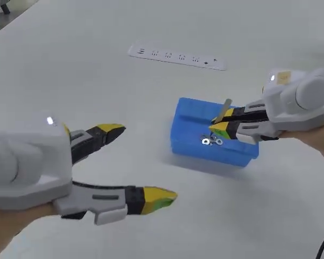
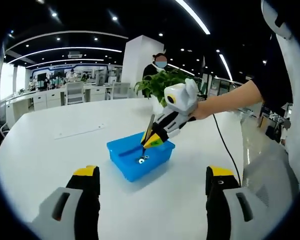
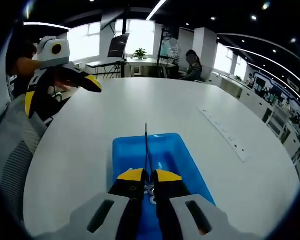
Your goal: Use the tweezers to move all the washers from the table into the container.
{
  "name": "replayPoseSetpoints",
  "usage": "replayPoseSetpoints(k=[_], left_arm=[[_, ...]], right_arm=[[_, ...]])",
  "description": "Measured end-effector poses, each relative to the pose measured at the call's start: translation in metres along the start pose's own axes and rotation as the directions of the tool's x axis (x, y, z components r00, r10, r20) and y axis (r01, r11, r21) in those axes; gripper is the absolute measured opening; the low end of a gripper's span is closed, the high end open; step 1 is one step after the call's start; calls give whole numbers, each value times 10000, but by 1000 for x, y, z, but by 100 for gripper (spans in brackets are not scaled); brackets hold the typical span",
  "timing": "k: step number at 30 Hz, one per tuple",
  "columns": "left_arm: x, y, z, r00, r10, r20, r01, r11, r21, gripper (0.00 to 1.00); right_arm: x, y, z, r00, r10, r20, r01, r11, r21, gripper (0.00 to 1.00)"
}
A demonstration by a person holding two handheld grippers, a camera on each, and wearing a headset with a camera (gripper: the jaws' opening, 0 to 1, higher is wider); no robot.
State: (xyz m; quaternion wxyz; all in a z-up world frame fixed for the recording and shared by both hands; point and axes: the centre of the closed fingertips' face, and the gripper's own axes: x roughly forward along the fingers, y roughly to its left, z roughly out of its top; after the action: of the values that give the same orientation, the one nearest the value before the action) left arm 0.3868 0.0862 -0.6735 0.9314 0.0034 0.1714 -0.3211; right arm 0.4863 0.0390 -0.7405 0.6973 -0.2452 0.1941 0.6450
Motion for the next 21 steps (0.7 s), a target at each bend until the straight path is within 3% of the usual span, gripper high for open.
replayPoseSetpoints(k=[3,8,9,11,14,16,17,19,21], left_arm=[[32,2,28,9975,-666,251,643,9945,831,86],[77,1,48,9874,-1580,-46,1562,9708,1822,77],[82,1,49,9855,-1692,-121,1685,9682,1848,74],[93,-3,53,9746,-2218,-296,2229,9508,2153,68],[107,-4,48,9574,-2732,-936,2884,9215,2600,53],[112,-1,44,9544,-2721,-1225,2941,9275,2309,48],[113,-2,43,9486,-2871,-1335,3115,9217,2313,45],[114,-1,41,9463,-2898,-1436,3184,9127,2562,39],[114,-3,38,9382,-3039,-1656,3399,8991,2759,32]], right_arm=[[-1,2,1,10000,50,-58,-51,9999,-149,8],[-1,4,3,9999,126,-107,-130,9993,-361,8],[-1,5,4,9998,137,-113,-141,9992,-385,8],[-2,5,4,9998,149,-141,-155,9989,-453,8],[-2,4,2,9997,160,-194,-169,9985,-524,8],[-2,2,1,9997,143,-206,-152,9988,-473,8],[-2,2,0,9997,129,-208,-139,9988,-466,8],[-2,2,-2,9997,146,-215,-154,9992,-373,8],[-2,2,-3,9996,150,-242,-160,9990,-413,8]])
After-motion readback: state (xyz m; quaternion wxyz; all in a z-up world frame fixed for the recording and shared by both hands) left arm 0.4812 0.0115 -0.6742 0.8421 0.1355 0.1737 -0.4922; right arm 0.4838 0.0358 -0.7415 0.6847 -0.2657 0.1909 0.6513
